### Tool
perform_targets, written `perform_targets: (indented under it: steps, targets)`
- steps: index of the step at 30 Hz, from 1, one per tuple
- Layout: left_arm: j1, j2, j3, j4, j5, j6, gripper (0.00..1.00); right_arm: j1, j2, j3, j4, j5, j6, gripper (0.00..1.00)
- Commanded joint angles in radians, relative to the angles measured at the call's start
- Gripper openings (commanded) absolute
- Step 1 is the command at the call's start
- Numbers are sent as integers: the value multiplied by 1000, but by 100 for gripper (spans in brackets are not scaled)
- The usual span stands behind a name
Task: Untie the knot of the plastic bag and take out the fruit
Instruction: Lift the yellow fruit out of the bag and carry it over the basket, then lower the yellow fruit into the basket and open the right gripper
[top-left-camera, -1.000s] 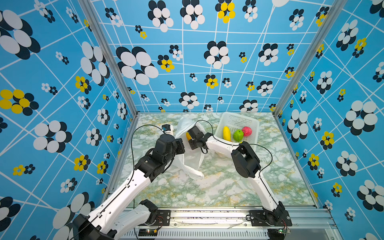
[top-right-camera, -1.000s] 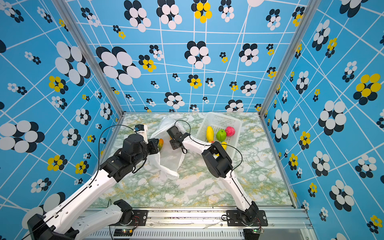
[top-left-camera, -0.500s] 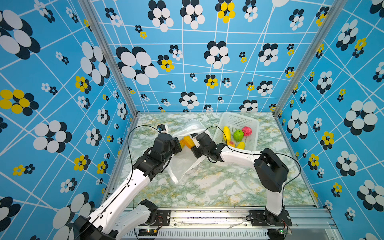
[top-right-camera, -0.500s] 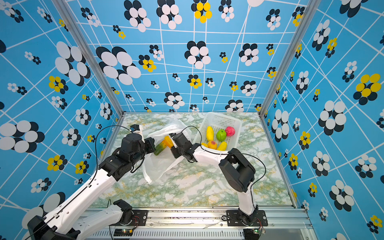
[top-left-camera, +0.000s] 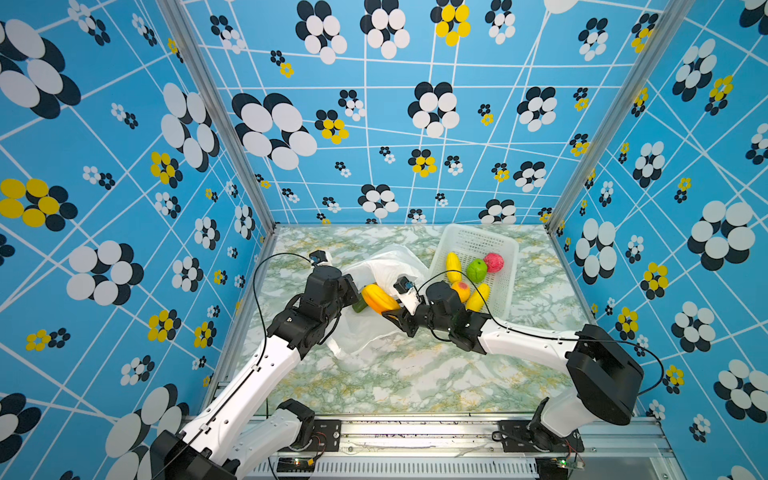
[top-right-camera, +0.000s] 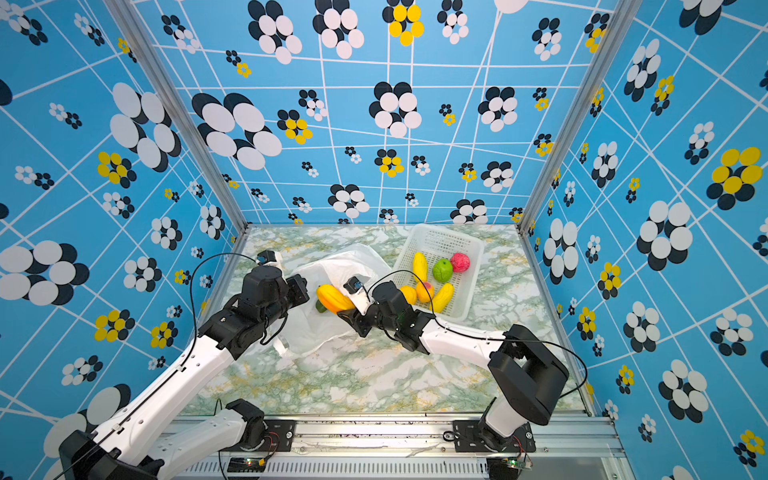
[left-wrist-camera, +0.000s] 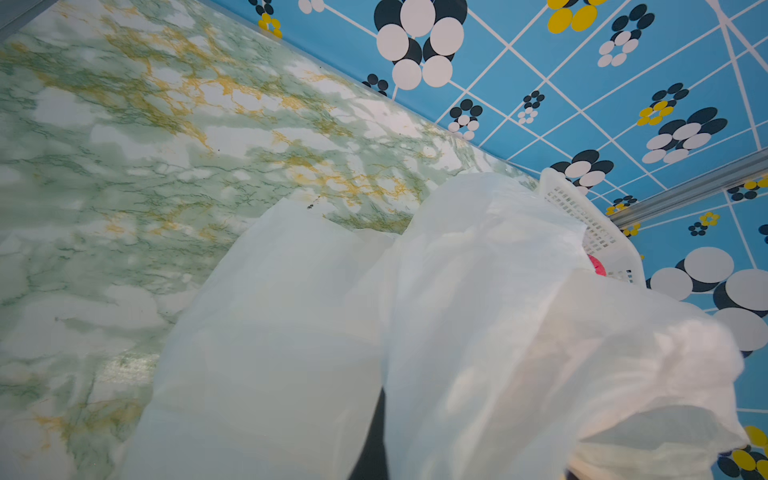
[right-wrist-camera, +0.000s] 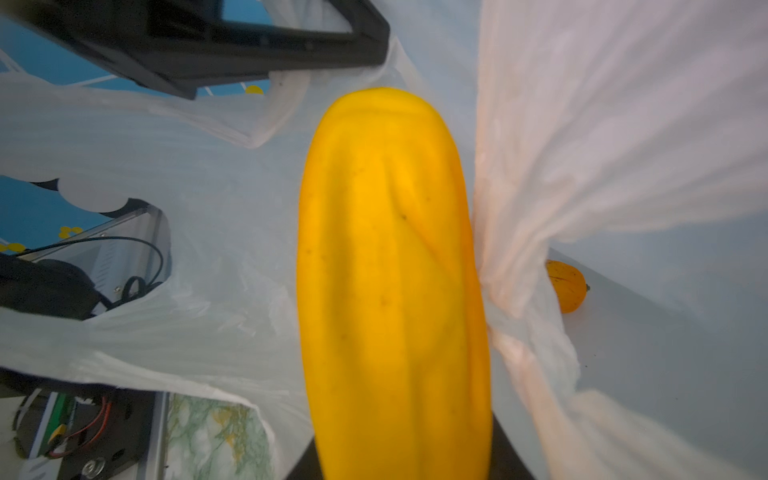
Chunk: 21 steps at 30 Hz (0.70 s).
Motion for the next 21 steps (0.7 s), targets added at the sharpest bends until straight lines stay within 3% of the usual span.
perform_targets:
  steps: [1, 8, 11, 15, 21]
  targets:
    - [11, 2, 12, -33, 2, -13, 0, 5, -124, -85, 146, -59, 5, 22]
    - [26, -2, 12, -53, 3, -30, 0, -3, -382, -315, 345, 85, 47, 15]
    - [24, -17, -12, -25, 14, -35, 0, -14, -482, -377, 375, 253, 66, 15]
    - [29, -26, -24, -32, 17, -40, 0, -101, -533, -356, 233, 480, 132, 15]
    - [29, -69, -45, -30, 18, -44, 0, -343, -446, -228, -48, 523, 338, 14]
